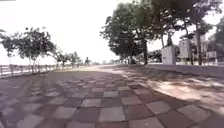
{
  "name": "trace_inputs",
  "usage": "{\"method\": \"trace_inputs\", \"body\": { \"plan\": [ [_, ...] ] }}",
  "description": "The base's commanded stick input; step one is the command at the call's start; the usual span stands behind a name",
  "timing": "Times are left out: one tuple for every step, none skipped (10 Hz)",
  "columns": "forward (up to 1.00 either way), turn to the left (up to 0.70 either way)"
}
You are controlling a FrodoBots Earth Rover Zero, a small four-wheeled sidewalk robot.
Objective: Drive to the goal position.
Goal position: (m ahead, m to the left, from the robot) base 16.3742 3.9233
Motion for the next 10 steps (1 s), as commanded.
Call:
{"method": "trace_inputs", "body": {
  "plan": [
    [0.85, 0.0],
    [0.85, 0.0],
    [0.85, 0.0],
    [0.85, 0.0],
    [0.85, 0.0],
    [0.85, 0.0],
    [0.85, 0.0],
    [0.85, 0.0],
    [0.85, 0.0],
    [0.85, 0.0]
  ]
}}
